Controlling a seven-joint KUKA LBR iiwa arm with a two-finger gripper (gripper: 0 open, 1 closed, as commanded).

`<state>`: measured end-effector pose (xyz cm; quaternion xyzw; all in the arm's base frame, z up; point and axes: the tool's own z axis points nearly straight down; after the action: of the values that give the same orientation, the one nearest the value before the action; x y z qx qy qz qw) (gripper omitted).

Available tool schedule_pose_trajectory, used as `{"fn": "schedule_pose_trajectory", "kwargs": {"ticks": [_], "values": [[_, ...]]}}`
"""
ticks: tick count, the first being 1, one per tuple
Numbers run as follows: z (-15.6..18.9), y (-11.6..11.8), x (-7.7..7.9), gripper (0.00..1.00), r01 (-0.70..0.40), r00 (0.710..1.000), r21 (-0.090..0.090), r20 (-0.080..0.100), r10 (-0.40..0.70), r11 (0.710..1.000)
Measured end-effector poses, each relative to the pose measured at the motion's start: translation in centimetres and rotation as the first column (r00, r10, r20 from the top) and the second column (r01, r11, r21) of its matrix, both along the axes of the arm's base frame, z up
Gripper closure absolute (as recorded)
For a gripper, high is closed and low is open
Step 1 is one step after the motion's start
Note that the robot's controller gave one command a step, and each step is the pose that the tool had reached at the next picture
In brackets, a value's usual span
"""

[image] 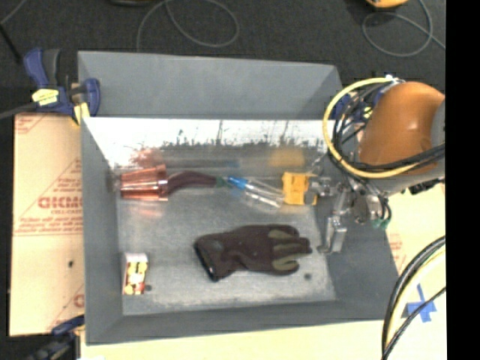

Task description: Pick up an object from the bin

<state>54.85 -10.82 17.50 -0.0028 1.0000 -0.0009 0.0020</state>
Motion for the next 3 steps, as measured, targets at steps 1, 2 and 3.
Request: {"fn": "schedule_pose_trajectory", "kwargs": {"ticks": [1, 2, 3], "values": [[0.0, 0.0, 0.0, 0.0, 0.0, 1.0, 0.0, 0.0, 0.0, 1.0], [-3.6, 3.2, -3.8, 0.0, 0.019, 1.0, -0.001, 0.007, -0.019, 1.0], [-7.2, 3.0, -2.8, 0.0, -0.109, 0.994, 0.0, 0.003, 0.109, 0.994]]}}
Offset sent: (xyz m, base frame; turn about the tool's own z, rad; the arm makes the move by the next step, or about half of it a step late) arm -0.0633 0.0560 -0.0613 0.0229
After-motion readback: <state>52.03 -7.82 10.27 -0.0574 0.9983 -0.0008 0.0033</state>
